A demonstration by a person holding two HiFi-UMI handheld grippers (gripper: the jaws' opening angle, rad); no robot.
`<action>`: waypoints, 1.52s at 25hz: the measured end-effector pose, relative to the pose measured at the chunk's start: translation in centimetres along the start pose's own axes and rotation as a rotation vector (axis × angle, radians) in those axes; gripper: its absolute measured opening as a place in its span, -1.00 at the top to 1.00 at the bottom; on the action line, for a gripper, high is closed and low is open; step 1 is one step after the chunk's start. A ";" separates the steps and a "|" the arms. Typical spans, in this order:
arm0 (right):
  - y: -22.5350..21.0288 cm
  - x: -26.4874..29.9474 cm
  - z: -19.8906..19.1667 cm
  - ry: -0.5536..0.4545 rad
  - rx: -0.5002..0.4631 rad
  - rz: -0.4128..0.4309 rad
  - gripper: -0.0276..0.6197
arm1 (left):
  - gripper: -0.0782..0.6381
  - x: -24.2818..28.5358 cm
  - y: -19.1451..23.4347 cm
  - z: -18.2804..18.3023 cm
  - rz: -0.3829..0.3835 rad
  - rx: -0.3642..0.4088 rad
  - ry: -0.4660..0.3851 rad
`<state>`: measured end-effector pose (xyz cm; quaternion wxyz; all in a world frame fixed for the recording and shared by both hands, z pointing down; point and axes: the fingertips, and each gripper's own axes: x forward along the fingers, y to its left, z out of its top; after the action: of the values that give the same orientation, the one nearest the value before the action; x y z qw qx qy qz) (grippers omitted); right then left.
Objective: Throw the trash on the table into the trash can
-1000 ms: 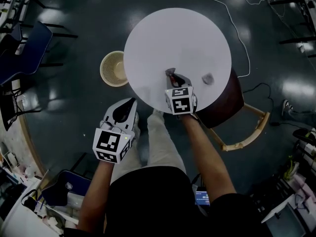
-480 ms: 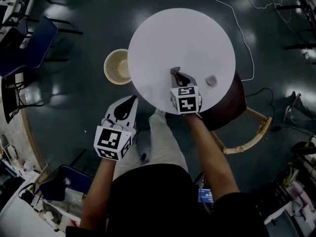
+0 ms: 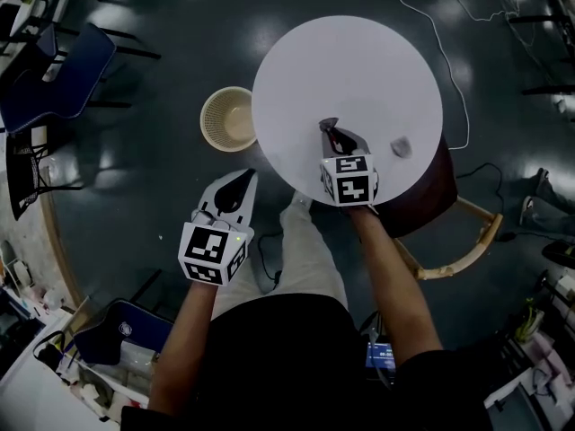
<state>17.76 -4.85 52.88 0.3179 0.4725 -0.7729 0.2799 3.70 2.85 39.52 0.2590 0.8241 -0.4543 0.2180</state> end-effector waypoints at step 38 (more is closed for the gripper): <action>26.7 19.4 2.9 0.045 -0.072 0.094 0.73 | 0.76 -1.0 28.1 -14.5 -0.013 -0.172 0.036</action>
<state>-13.99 -7.10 62.19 0.3385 0.4174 -0.7964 0.2774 -22.76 -0.18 56.57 0.3382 0.7977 -0.4613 0.1913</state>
